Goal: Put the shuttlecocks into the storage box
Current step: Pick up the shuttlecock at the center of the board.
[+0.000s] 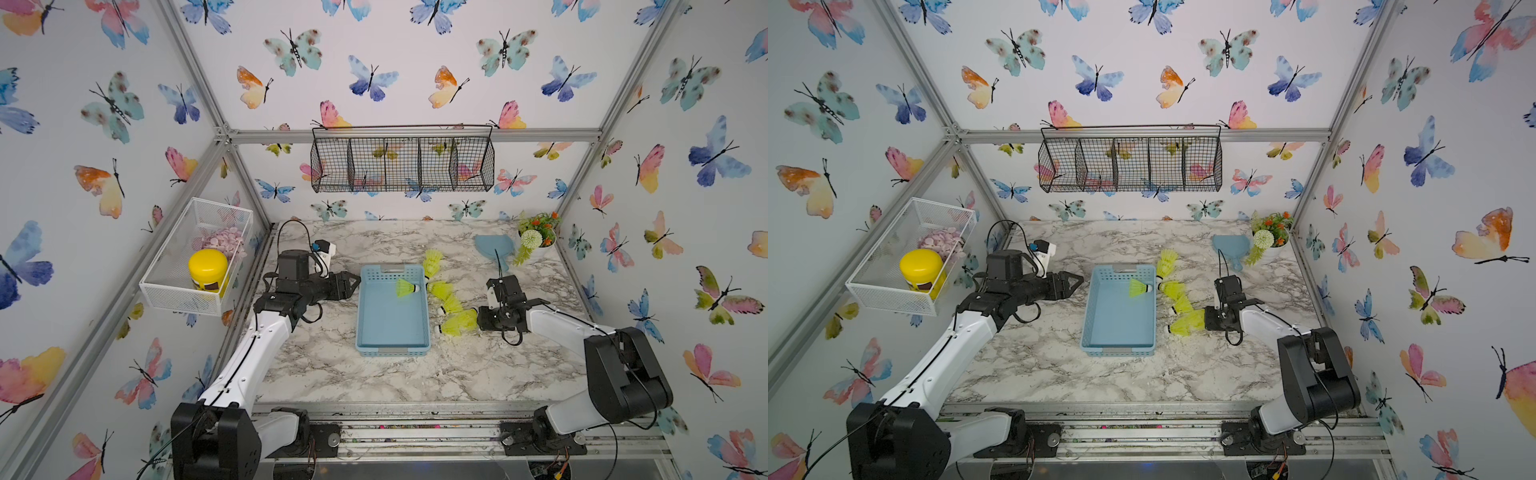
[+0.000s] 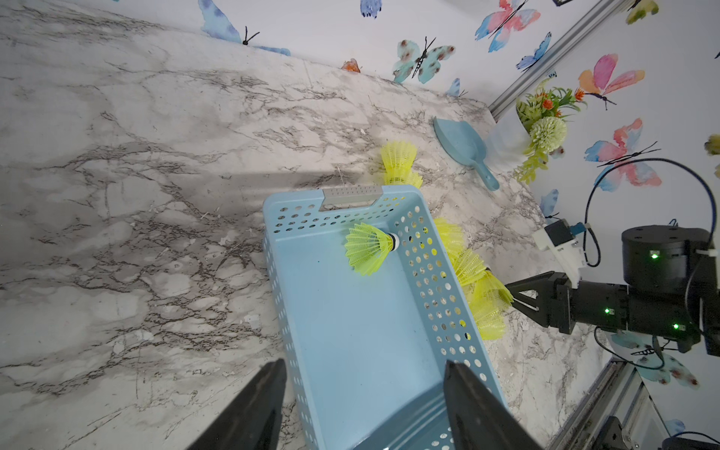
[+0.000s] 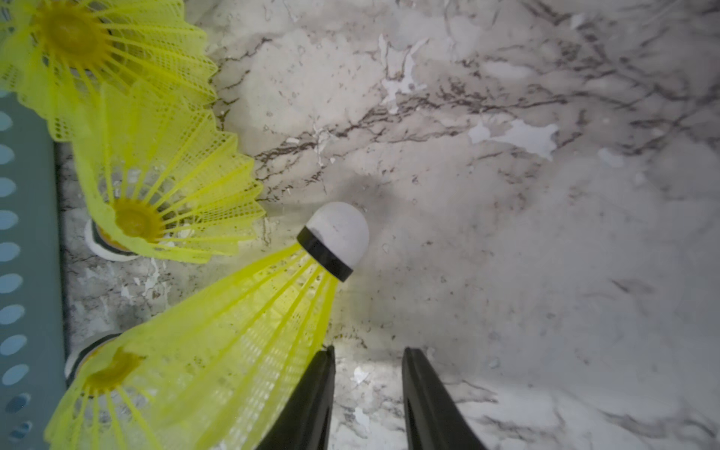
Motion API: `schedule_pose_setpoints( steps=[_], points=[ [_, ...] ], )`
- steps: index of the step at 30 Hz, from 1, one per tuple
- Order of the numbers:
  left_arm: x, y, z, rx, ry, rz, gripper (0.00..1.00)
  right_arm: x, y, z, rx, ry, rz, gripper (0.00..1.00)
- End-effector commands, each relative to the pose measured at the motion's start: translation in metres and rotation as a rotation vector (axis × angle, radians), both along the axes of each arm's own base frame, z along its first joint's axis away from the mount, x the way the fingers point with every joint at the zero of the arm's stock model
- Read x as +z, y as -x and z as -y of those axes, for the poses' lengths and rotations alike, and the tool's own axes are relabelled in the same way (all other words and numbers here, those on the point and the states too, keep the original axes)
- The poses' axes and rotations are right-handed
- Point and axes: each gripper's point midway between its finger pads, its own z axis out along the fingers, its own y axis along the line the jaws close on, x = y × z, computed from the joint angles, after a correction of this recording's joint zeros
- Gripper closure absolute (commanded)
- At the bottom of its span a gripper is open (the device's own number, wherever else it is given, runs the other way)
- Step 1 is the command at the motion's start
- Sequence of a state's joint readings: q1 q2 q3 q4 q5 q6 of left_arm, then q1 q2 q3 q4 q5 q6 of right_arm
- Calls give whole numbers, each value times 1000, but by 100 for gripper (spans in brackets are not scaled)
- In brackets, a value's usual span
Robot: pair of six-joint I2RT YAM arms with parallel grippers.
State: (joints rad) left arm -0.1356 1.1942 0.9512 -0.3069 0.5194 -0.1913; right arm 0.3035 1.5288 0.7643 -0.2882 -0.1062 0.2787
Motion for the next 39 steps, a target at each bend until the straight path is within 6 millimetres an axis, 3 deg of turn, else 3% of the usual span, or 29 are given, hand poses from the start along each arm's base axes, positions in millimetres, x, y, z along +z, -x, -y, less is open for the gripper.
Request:
schedule_pose_setpoints(
  steps=[1, 7, 11, 18, 25, 29, 35, 39],
  points=[
    [2, -1, -1, -9, 26, -1, 31, -2, 3, -21, 91, -87, -29, 64],
    [1, -2, -5, 0, 33, -6, 31, 3, -12, -34, 135, -134, 19, 57],
    [1, -2, -5, 2, 33, -5, 31, 6, -27, -31, 129, -101, 70, 46],
    [1, -3, -8, 7, 34, -6, 31, 7, -39, -26, 148, -35, 66, 42],
    [0, -4, -9, 10, 37, -9, 31, 41, -34, -18, 173, 0, 149, 39],
    [0, -3, -7, -2, 50, -14, 31, 59, -31, -35, 227, -95, 190, 37],
    [-1, 3, 7, -43, 54, -25, 31, 49, -32, -31, 201, -72, 158, 36],
    [0, 20, 47, -117, 36, -39, 31, 45, -28, -26, 162, -73, 162, 36]
  ],
)
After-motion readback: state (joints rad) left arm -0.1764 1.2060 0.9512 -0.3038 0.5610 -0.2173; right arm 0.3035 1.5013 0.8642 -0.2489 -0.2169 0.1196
